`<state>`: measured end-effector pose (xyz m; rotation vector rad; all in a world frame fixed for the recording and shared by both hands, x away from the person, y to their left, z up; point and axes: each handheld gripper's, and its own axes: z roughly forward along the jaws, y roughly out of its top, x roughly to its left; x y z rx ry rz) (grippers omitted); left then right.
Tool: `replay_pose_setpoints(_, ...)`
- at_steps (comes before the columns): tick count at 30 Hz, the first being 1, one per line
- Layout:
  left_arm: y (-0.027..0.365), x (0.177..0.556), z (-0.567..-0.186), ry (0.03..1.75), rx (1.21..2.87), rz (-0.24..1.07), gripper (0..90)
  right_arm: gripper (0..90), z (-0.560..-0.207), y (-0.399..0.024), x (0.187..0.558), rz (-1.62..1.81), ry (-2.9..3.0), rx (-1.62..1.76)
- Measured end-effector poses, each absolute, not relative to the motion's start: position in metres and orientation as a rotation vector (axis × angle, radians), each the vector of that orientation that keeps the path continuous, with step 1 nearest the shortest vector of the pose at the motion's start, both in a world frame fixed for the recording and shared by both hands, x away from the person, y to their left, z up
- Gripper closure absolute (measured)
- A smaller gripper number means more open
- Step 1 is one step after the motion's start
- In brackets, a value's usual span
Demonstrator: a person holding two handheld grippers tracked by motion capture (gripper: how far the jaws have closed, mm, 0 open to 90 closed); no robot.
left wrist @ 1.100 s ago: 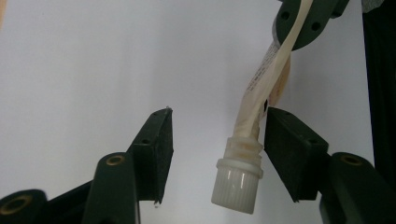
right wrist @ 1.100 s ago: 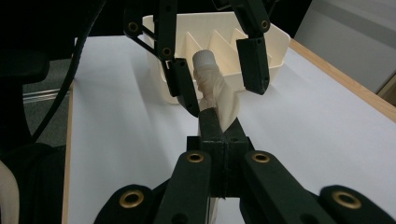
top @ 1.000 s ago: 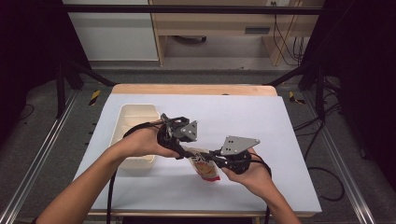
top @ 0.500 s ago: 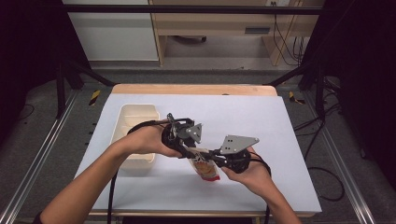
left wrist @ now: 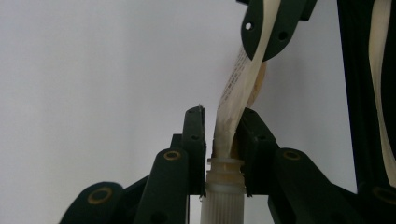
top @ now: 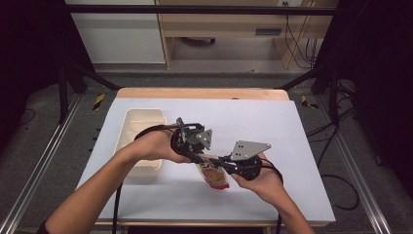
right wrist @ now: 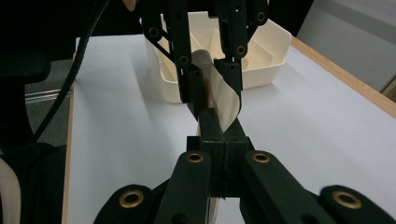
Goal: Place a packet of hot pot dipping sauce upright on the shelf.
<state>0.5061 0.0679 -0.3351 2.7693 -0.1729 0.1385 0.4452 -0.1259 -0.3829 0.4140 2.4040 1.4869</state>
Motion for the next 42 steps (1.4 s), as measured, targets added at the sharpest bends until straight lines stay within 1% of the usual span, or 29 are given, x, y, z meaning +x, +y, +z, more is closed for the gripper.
replay_pose_setpoints(7,0.066,0.506,-0.336,-0.148,2.780,0.146,74.5,90.0,-0.384,-0.127,0.446,1.488,2.402,0.422)
replay_pose_setpoints(17,0.061,0.505,-0.335,-0.156,2.788,0.174,75.7,89.6,-0.385,-0.131,0.448,1.490,2.403,0.439)
replay_pose_setpoints(20,0.061,0.506,-0.335,-0.136,2.790,0.180,75.9,80.0,-0.386,-0.137,0.448,1.513,2.388,0.468)
replay_pose_setpoints(24,0.060,0.507,-0.335,-0.133,2.791,0.176,75.9,52.9,-0.390,-0.149,0.445,1.507,2.385,0.517)
replay_pose_setpoints(26,0.059,0.507,-0.334,-0.143,2.800,0.180,76.0,37.0,-0.393,-0.154,0.442,1.468,2.367,0.540)
replay_pose_setpoints(30,0.054,0.506,-0.334,-0.143,2.805,0.185,76.0,14.9,-0.402,-0.166,0.437,1.403,2.304,0.635)
replay_pose_setpoints(33,0.051,0.506,-0.333,-0.148,2.809,0.185,76.0,7.1,-0.414,-0.175,0.436,1.383,2.283,0.734)
replay_pose_setpoints(34,0.050,0.506,-0.333,-0.149,2.814,0.186,76.0,6.4,-0.419,-0.177,0.435,1.385,2.276,0.756)
replay_pose_setpoints(38,0.046,0.506,-0.332,-0.152,2.825,0.188,76.0,7.4,-0.436,-0.185,0.435,1.333,2.245,0.799)
replay_pose_setpoints(42,0.041,0.505,-0.330,-0.168,2.838,0.197,76.0,8.1,-0.444,-0.193,0.434,1.323,2.191,0.858)
